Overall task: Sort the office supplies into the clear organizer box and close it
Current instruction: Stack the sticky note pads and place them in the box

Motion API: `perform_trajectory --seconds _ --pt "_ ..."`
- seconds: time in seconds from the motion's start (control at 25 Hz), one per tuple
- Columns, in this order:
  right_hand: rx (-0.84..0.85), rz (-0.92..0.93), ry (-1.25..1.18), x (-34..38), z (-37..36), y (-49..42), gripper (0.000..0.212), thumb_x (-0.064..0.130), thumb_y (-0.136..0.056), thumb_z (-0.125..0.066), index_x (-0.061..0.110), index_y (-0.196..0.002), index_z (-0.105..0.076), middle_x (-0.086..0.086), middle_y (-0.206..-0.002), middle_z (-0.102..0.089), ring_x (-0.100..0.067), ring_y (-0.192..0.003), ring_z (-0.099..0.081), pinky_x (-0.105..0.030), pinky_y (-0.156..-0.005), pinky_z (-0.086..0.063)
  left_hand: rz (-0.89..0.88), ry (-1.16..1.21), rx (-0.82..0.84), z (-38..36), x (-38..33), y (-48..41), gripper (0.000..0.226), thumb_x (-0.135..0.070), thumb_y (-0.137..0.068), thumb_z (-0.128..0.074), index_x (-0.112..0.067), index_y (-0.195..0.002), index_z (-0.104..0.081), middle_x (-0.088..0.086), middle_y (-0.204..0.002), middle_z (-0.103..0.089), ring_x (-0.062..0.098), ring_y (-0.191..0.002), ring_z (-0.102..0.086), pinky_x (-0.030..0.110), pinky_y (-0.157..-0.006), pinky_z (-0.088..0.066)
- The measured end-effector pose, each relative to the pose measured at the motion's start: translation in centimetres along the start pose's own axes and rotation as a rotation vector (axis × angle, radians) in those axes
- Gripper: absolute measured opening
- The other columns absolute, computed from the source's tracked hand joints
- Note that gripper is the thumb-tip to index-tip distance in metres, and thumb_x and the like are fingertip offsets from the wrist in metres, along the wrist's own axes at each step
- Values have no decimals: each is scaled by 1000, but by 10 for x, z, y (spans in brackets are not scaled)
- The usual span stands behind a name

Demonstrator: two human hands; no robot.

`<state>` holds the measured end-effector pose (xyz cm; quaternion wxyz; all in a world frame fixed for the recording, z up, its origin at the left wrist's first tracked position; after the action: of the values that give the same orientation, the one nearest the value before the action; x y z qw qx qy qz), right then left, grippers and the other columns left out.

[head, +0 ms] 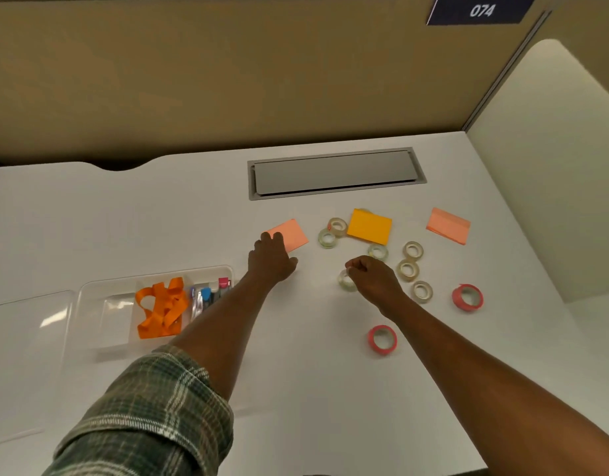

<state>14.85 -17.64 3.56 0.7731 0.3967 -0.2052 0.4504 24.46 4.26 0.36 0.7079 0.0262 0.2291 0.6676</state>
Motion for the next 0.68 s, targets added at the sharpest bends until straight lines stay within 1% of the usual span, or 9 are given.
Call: perform_trajectory --seconds 0.08,0.16,0.24,0.36,0.44,0.52,0.56,0.6,0.68 --pt "-46 29 56 -5 15 -18 21 25 -93 -57 21 -108 -70 5 -115 -70 -15 -105 -61 -24 -79 -43 19 -12 -31 -2 0 -14 62 -43 -86 -64 -7 -132 -42 17 -128 -46 36 -117 -49 44 -92 -44" --pt "-102 98 147 -6 30 -36 22 22 -93 -60 13 -111 -69 -3 -115 -71 -21 -109 -63 -27 -86 -43 36 -24 -63 -3 2 -26 63 -43 -85 -65 -6 -131 -42 16 -127 -46 36 -117 -49 44 -90 -43" --pt "-115 155 245 -5 39 -56 29 23 -93 -63 9 -119 -65 -10 -117 -68 -28 -111 -62 -31 -88 -43 43 -43 -70 -5 2 -37 65 -44 -83 -67 -6 -129 -43 16 -126 -47 36 -117 -48 44 -90 -43" --pt "-116 178 370 -6 47 -84 49 27 -91 -66 11 -135 -53 -16 -131 -56 -34 -120 -54 -40 -94 -45 41 -122 -59 -8 -1 -51 66 -45 -81 -70 -6 -127 -45 16 -127 -45 35 -115 -48 43 -89 -42" --pt "-112 214 483 -2 48 -100 68 31 -87 -71 10 -145 -42 -17 -142 -46 -38 -127 -47 -47 -96 -45 52 -167 -58 -8 -3 -57 73 -47 -76 -74 -6 -128 -44 16 -128 -44 35 -115 -47 42 -89 -41" --pt "-69 212 580 0 45 -117 88 39 -82 -76 13 -151 -30 -17 -152 -35 -39 -135 -39 -51 -99 -45 85 -189 -41 -8 -2 -63 81 -53 -69 -78 -7 -126 -44 15 -126 -46 34 -116 -47 42 -90 -40" --pt "-43 196 614 1 44 -124 96 43 -79 -78 14 -154 -25 -16 -153 -33 -39 -137 -37 -52 -100 -44 105 -200 -33 -8 0 -64 85 -56 -66 -79 -7 -125 -44 14 -125 -46 34 -116 -47 42 -90 -40" --pt "-22 176 642 1 43 -131 100 47 -78 -78 15 -154 -21 -17 -151 -36 -39 -135 -39 -52 -99 -44 125 -204 -23 -8 2 -66 88 -58 -63 -80 -8 -125 -43 14 -124 -47 33 -115 -47 42 -90 -40" --pt "-18 119 667 0 45 -141 100 50 -78 -76 15 -153 -21 -18 -140 -45 -39 -127 -46 -49 -96 -45 169 -180 0 -9 9 -67 94 -61 -58 -82 -8 -125 -42 13 -123 -46 33 -115 -48 42 -91 -40"
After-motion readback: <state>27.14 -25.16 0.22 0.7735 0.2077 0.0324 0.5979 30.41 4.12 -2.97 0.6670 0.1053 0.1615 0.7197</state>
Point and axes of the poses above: each hand's wrist, its own y-axis away from the middle knuckle, its own z-axis out of the back of the hand, x = y × z, the point moved 7 cm from there along -y, towards the middle knuckle
